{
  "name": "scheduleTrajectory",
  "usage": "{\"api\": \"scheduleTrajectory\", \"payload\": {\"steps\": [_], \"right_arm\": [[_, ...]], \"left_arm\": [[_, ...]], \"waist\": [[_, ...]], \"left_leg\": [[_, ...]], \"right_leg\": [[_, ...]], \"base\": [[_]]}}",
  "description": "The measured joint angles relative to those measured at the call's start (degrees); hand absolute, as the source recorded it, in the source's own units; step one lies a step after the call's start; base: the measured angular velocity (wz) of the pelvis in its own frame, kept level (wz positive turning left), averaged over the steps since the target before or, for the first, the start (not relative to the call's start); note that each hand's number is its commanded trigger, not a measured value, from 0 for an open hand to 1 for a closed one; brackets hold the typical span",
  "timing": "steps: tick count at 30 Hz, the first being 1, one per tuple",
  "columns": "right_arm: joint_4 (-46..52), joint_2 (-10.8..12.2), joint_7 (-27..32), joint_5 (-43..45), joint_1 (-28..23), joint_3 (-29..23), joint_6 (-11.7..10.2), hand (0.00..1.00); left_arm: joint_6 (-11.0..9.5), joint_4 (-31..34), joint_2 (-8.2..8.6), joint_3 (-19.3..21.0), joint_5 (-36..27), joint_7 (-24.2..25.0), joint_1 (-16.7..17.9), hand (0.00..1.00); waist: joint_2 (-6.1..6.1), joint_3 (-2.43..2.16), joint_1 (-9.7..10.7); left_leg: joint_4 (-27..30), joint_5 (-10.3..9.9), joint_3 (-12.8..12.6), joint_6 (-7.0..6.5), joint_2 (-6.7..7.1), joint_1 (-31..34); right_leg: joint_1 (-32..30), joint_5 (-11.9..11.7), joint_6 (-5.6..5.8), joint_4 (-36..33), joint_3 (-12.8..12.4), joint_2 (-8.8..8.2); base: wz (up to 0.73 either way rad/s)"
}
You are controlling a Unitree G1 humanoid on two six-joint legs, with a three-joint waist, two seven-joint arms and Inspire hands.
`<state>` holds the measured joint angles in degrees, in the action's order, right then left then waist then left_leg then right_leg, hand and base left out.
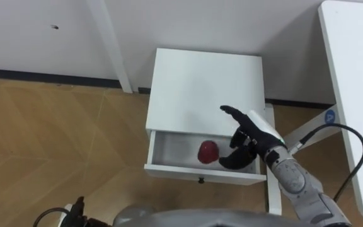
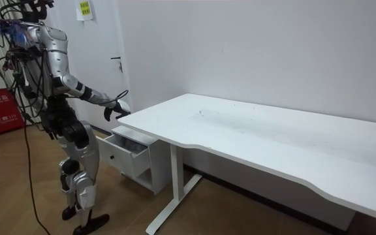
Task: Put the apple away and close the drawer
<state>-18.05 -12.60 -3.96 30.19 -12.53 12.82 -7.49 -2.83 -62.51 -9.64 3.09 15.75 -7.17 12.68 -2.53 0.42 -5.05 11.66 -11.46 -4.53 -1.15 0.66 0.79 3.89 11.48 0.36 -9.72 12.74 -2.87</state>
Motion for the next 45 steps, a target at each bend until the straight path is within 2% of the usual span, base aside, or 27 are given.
{"api": "scheduleTrajectory", "payload": {"steps": [3, 13, 18, 21, 23, 30, 32, 33, 34, 35, 36, 37, 38, 39, 40, 41, 42, 43, 44, 45], "right_arm": [[0.0, 0.31, 0.0, -0.01, 0.0, 0.0, 0.01, 0.0], [-1.76, 0.32, 0.0, -0.66, 0.41, 0.0, 0.01, 0.0], [-3.54, 0.58, 0.58, -5.75, 0.14, -0.9, -0.08, 0.0], [-8.94, 2.75, 2.69, -10.35, 0.25, -3.49, -0.81, 0.0], [-14.56, 3.5, 3.92, -14.78, 0.0, -5.98, -1.13, 0.0], [-31.22, 3.35, 8.57, -21.06, 0.07, -14.47, -1.2, 0.0], [-36.34, 3.15, 9.15, -23.32, 0.01, -17.6, -1.13, 0.0], [-37.42, 2.98, 9.32, -23.69, 0.11, -18.38, -1.13, 0.0], [-38.21, 2.48, 9.99, -24.55, -0.03, -19.55, -0.62, 0.0], [-38.31, 1.9, 10.89, -24.91, -0.11, -20.68, -0.28, 0.0], [-38.3, 1.82, 11.28, -24.92, -0.06, -21.33, -0.08, 0.0], [-38.62, 1.72, 11.97, -24.65, -0.07, -22.74, -0.04, 0.0], [-40.2, 1.42, 12.78, -24.19, 0.34, -24.54, 0.05, 0.0], [-40.52, 1.4, 12.99, -24.14, 0.54, -25.32, 0.21, 0.0], [-40.04, 1.44, 13.26, -24.3, 0.99, -25.49, 0.28, 0.0], [-39.8, 1.41, 13.33, -24.3, 1.19, -25.14, -0.09, 0.0], [-40.01, 1.37, 13.41, -24.39, 1.15, -24.67, -0.05, 0.0], [-40.98, 1.14, 13.68, -24.57, 1.05, -22.34, -0.01, 0.0], [-42.65, 1.11, 13.47, -24.76, 0.97, -20.1, 0.12, 0.0], [-44.25, 1.08, 13.14, -25.27, 1.27, -18.52, 0.45, 0.0]], "left_arm": [[0.02, 0.01, 0.0, 0.0, 0.01, 0.0, 0.05, 0.0], [0.02, 0.04, -0.01, 0.01, -0.05, -0.01, -0.23, 0.0], [0.02, -0.23, 0.16, -0.06, -0.61, -0.26, 0.16, 0.0], [0.01, -0.25, 0.83, 0.19, -1.16, -2.32, 0.55, 0.0], [0.0, -0.39, 1.42, 0.53, -2.73, -2.84, 1.14, 0.0], [-0.05, -0.76, 1.26, 3.84, -2.67, -3.73, 2.52, 0.0], [0.06, -1.9, 1.39, 3.99, -2.89, -3.64, 2.08, 0.0], [0.06, -1.92, 1.59, 4.05, -2.88, -3.63, 1.82, 0.0], [-0.01, -2.66, 2.04, 3.97, -3.27, -3.54, 0.83, 0.0], [0.07, -4.15, 2.34, 3.95, -4.16, -3.45, -0.23, 0.0], [0.08, -4.24, 2.22, 3.95, -4.77, -3.41, -0.54, 0.0], [0.09, -4.64, 1.68, 4.06, -5.18, -3.48, -1.03, 0.0], [0.07, -5.76, 1.25, 3.93, -5.1, -3.6, -1.99, 0.0], [0.0, -6.21, 0.79, 3.42, -5.1, -3.6, -2.37, 0.0], [0.1, -7.0, -0.11, 3.49, -6.13, -3.53, -3.19, 0.0], [0.95, -8.38, -0.99, 3.35, -7.61, -3.52, -4.31, 0.0], [1.73, -8.3, -1.28, 3.03, -8.17, -3.55, -4.86, 0.0], [2.94, -7.89, -1.78, 2.73, -8.54, -3.57, -5.4, 0.0], [3.99, -7.49, -2.02, 2.34, -8.54, -3.59, -5.5, 0.0], [4.22, -7.23, -2.11, 2.41, -8.51, -3.58, -5.13, 0.0]], "waist": [[-0.09, -0.14, 0.01], [-0.12, -0.21, 0.05], [-0.17, -0.2, 0.78], [-0.38, -0.39, 1.29], [-0.12, -0.27, 1.82], [0.29, -0.5, 3.42], [0.93, -0.8, 4.17], [1.48, -0.58, 4.29], [2.1, -0.22, 4.55], [3.43, -0.37, 4.85], [3.65, -0.32, 5.18], [3.64, -0.34, 6.53], [4.47, -0.31, 7.53], [5.23, -0.13, 7.92], [5.77, 0.14, 7.79], [6.79, 0.65, 8.42], [7.37, 0.81, 8.79], [8.34, 0.86, 9.46], [9.07, 0.76, 9.63], [8.58, 0.7, 9.52]], "left_leg": [[-0.02, 0.0, 0.0, 0.0, 0.02, 0.06], [0.04, 0.01, 0.1, -0.01, 0.03, -0.17], [0.06, 0.01, 0.0, -0.01, 0.04, -0.3], [0.09, 0.01, 0.03, -0.01, 0.03, -0.51], [-0.03, 0.02, 0.08, -0.02, 0.02, -1.22], [0.1, -0.04, -0.11, -0.1, 0.0, -1.16], [0.88, -0.4, -0.69, -0.52, 0.07, -1.08], [1.64, -0.8, -1.21, -0.77, 0.01, -0.98], [2.12, -1.58, -2.36, -1.48, -0.01, -0.61], [2.35, -1.95, -3.1, -2.09, 0.36, -0.29], [2.77, -1.82, -3.33, -2.43, 1.02, -0.14], [4.78, -2.48, -3.57, -3.48, 2.33, 0.47], [8.07, -4.0, -3.36, -4.71, 1.81, 1.22], [9.89, -5.1, -3.28, -5.43, 1.37, 1.78], [13.08, -6.15, -3.43, -5.65, 0.56, 3.47], [15.86, -6.93, -2.72, -5.9, -1.37, 5.33], [16.37, -7.04, -2.39, -6.11, -2.47, 6.05], [16.16, -6.89, -0.98, -5.97, -4.63, 6.78], [15.43, -6.32, 0.2, -5.3, -6.19, 6.55], [15.59, -6.25, 0.58, -4.78, -5.8, 6.41]], "right_leg": [[-0.05, 0.0, 0.0, 0.04, 0.02, -0.01], [0.01, 0.0, 0.0, 0.07, 0.08, -0.04], [0.51, 0.0, 0.01, 0.09, 0.18, -0.1], [0.55, 0.0, 0.01, 0.1, 0.19, -0.1], [1.1, 0.0, 0.02, 0.21, 0.22, -0.19], [1.1, -0.02, 0.07, -0.05, -0.1, -0.56], [0.88, 0.15, 0.35, -1.08, 0.01, -0.9], [0.36, 0.34, 0.64, -2.53, -0.05, -1.04], [-2.33, 1.27, 2.01, -7.96, 0.06, -1.85], [-7.91, 1.84, 2.6, -18.66, 0.7, -3.36], [-11.47, 1.35, 2.8, -25.86, 0.75, -4.91], [-18.58, -2.77, 2.69, -39.4, -0.97, -8.0], [-26.66, -13.47, 3.36, -50.56, -5.55, -8.19], [-31.06, -18.74, 3.55, -56.83, -8.03, -7.57], [-40.39, -17.12, 2.15, -73.57, -10.95, -5.41], [-48.81, -12.42, 0.62, -90.63, -10.65, -2.98], [-52.65, -10.77, 0.06, -96.59, -10.03, -1.77], [-57.84, -8.95, -0.22, -103.7, -8.8, -0.44], [-59.9, -7.82, 0.09, -105.32, -8.65, -0.32], [-58.44, -6.96, 1.42, -101.63, -9.77, -1.23]], "base": [[0.0], [0.0], [0.0], [0.0], [0.0], [-0.01], [-0.04], [-0.1], [-0.21], [-0.24], [-0.12], [0.0], [0.07], [-0.21], [-0.27], [-0.23], [0.15], [0.32], [0.43], [0.34]]}}
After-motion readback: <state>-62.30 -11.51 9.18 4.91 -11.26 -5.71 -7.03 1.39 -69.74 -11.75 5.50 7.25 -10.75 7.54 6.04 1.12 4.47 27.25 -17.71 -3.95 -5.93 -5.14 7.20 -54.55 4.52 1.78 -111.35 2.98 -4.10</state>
